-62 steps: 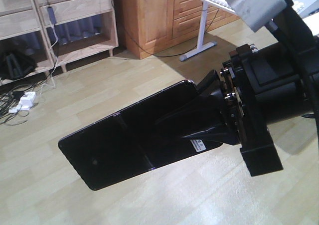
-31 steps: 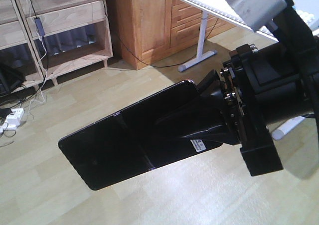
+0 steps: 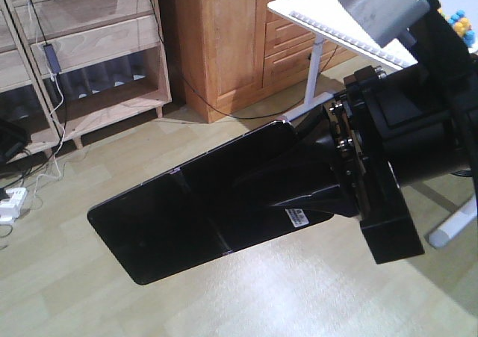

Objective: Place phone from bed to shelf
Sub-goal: 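Carry the phone in the right gripper toward the wooden shelf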

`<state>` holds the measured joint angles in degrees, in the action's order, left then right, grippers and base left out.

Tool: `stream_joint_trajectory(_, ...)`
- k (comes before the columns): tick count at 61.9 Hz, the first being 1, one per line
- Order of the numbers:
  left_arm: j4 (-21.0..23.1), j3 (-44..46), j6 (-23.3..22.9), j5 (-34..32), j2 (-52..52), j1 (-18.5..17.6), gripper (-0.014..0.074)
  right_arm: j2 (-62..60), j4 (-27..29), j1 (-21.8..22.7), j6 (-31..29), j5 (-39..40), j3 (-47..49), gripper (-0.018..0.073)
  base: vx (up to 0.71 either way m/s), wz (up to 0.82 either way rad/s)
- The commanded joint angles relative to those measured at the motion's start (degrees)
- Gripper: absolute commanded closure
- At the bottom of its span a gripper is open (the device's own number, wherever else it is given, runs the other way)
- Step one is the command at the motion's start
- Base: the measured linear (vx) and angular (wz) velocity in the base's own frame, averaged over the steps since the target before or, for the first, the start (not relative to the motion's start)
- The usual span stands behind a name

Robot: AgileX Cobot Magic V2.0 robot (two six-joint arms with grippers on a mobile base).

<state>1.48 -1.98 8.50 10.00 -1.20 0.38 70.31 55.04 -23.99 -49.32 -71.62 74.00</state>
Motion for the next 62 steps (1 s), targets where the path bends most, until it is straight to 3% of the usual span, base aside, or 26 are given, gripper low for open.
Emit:
stream_joint_trajectory(1,0.52,1.32,-0.33,-4.44,-0.25,-0.35,0.0595,-1.43,4.43,0.13,-0.23,-1.52,1.46,0.0561,0.36,0.03)
stream_joint_trajectory(62,0.52,1.32,-0.33,-4.44,-0.25,-0.35,0.0595,-1.43,4.43,0.13,-0.24,-1.52,1.46,0.0561,0.37,0.05)
